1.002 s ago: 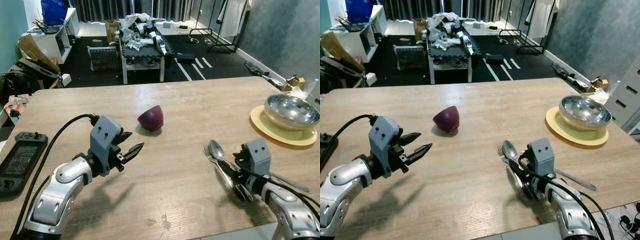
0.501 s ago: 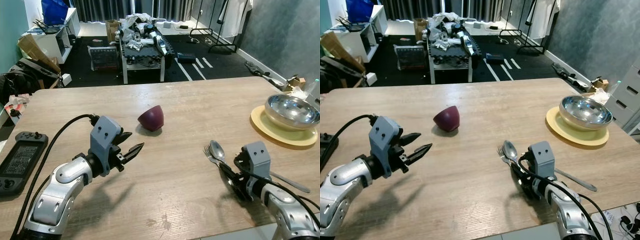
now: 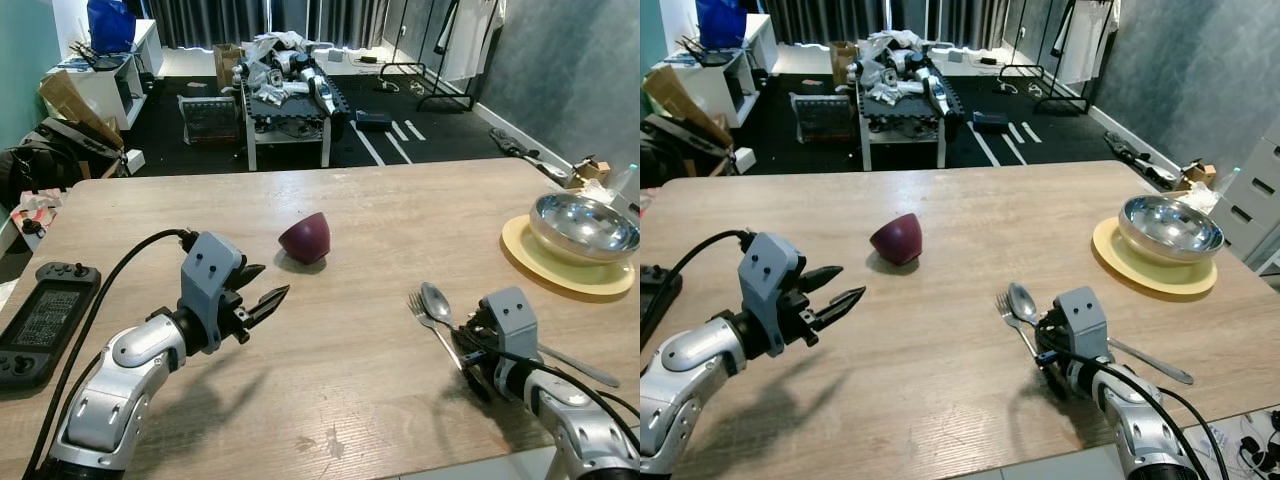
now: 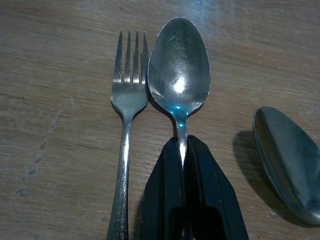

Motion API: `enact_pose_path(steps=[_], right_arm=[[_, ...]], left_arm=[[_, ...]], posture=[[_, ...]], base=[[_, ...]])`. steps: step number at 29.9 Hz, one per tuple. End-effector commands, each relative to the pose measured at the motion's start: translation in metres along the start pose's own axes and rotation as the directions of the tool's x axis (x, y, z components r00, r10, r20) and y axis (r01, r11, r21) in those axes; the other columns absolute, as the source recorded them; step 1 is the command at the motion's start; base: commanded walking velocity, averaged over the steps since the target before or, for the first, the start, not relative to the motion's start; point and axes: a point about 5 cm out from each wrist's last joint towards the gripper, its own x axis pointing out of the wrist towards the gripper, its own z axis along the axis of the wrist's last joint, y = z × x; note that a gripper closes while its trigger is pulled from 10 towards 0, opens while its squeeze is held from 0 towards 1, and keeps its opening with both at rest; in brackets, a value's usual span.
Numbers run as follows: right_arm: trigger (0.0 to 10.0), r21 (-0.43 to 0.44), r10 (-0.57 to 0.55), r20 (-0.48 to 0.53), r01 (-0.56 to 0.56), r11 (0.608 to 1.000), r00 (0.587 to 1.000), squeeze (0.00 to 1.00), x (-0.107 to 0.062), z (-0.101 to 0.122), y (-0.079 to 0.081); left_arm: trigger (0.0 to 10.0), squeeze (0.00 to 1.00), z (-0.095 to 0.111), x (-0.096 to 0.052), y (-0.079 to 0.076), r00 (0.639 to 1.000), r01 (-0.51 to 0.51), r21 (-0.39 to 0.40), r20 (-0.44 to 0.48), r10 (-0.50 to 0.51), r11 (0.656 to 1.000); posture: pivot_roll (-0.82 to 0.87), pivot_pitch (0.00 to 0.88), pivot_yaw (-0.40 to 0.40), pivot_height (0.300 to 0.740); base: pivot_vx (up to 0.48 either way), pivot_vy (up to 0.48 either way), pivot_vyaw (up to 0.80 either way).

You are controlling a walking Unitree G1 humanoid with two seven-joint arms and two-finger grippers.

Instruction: Setting the table

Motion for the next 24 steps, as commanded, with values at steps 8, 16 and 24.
enact_pose_path(steps=[8,16,24], right_arm=[[0.0,0.195,-0.015,0.017,0.011,0.981,1.0,0.0,0.0,-0.016,0.01],[10.0,0.451,-0.242,0.41,0.036,0.892,0.879,0.0,-0.007,0.047,0.007],[10.0,0.514,-0.37,0.523,0.062,0.855,0.768,0.0,-0.013,0.078,0.028]], left_arm=[[10.0,0.0,0.002,-0.001,-0.01,0.998,0.065,-0.036,0.006,-0.065,0.997],[10.0,0.0,0.011,0.013,-0.005,0.997,-0.054,-0.069,0.048,0.057,0.996],[10.0,0.0,0.008,0.03,0.002,0.959,-0.276,-0.11,0.029,0.281,0.955]], posture=[[0.12,0.087,0.056,0.74],[0.11,0.087,0.062,0.74],[0.11,0.091,0.069,0.74]], base=[[0.0,0.0,0.0],[0.0,0.0,0.0],[0.0,0.0,0.0]])
